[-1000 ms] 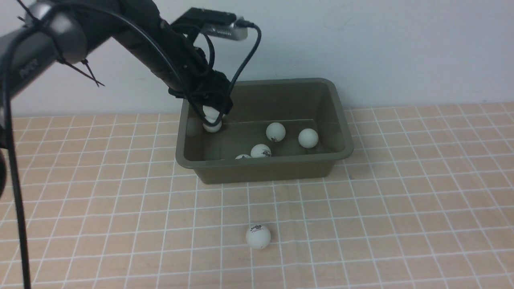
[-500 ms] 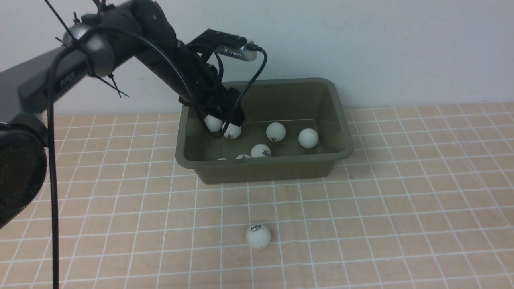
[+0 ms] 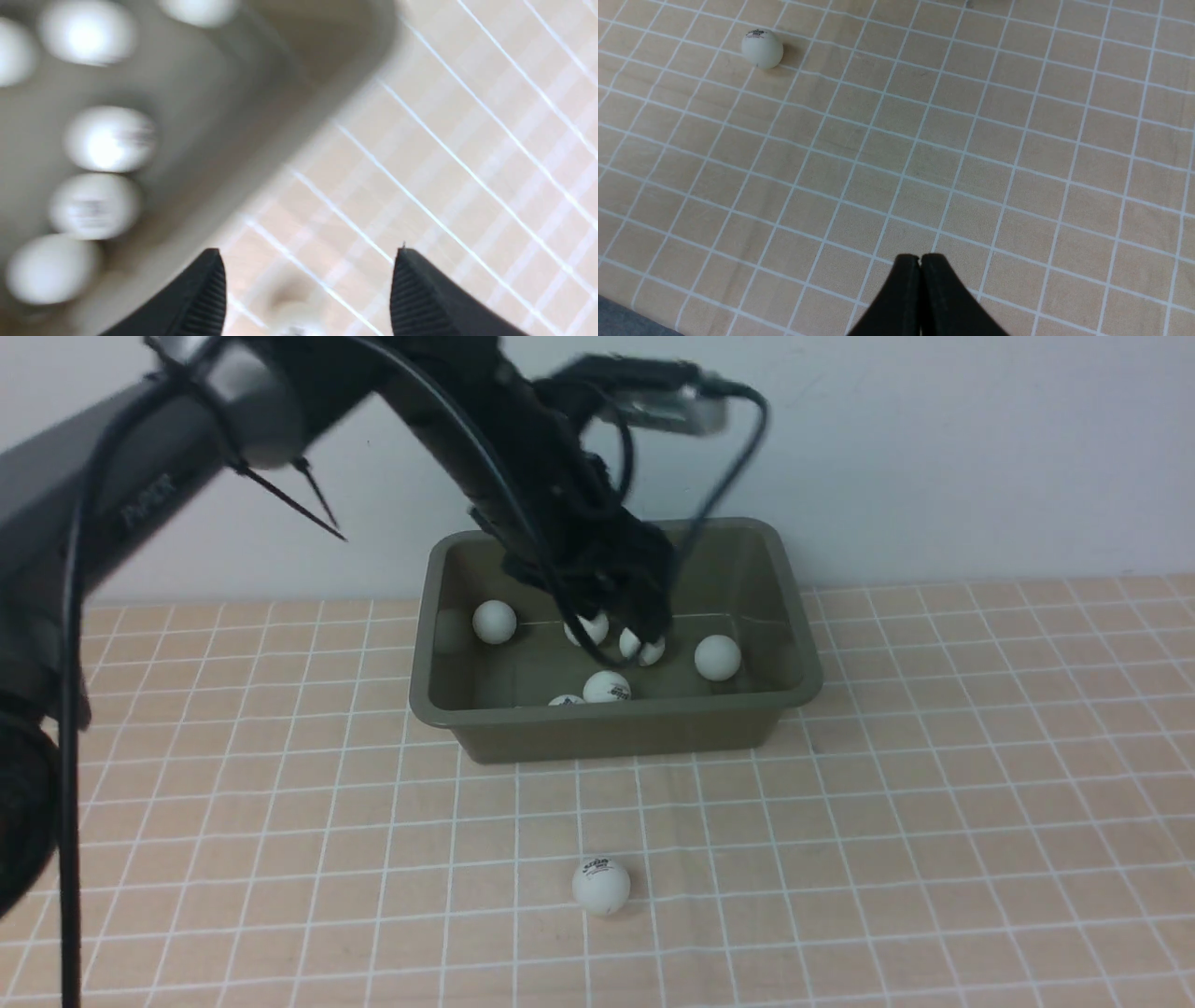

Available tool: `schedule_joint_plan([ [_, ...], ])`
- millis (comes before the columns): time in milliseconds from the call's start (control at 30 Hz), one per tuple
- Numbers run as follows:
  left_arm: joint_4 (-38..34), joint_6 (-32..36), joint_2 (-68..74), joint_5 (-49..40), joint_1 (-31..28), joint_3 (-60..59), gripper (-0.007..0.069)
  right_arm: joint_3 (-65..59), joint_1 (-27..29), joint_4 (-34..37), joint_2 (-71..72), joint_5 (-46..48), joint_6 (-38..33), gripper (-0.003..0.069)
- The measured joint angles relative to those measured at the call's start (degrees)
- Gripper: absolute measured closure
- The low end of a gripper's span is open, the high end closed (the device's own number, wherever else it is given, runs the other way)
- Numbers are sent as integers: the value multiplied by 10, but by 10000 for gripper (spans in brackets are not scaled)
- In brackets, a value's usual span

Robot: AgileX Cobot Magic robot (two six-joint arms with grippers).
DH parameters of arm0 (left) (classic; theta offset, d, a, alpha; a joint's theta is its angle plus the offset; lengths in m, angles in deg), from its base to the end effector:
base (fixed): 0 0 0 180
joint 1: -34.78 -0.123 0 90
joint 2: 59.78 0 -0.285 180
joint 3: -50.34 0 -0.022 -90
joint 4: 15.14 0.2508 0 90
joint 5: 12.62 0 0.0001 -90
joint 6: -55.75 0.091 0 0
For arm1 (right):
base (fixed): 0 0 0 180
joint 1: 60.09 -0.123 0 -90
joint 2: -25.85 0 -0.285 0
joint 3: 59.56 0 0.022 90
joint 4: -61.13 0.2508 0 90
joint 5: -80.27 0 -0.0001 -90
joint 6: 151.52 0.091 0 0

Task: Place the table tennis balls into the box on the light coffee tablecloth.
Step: 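Reach for and grasp a ping pong ball on the table beside the basket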

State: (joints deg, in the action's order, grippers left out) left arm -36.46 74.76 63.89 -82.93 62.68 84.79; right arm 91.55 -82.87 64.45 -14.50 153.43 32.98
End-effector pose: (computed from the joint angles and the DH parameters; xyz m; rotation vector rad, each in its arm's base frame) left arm 0.3744 -0.2335 0.3062 1.0201 2.5694 -0.5584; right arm 0.0579 0.0298 0.3450 -0.4004 2.4718 0.2755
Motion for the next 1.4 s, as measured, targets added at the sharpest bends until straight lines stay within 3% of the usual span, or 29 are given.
schedule_joint_plan([
  [133, 90, -13, 0, -2, 76, -28, 239, 0, 0, 0, 0, 0, 1, 677],
  [167, 141, -31, 0, -2, 100, -41, 239, 0, 0, 0, 0, 0, 1, 677],
  [300, 196, -62, -1, -2, 116, -70, 239, 0, 0, 0, 0, 0, 1, 677],
  [700, 137, -43, -2, 4, 78, -213, 239, 0, 0, 0, 0, 0, 1, 677],
  [1400, 130, -37, -2, 94, 78, -227, 242, 0, 0, 0, 0, 0, 1, 677],
])
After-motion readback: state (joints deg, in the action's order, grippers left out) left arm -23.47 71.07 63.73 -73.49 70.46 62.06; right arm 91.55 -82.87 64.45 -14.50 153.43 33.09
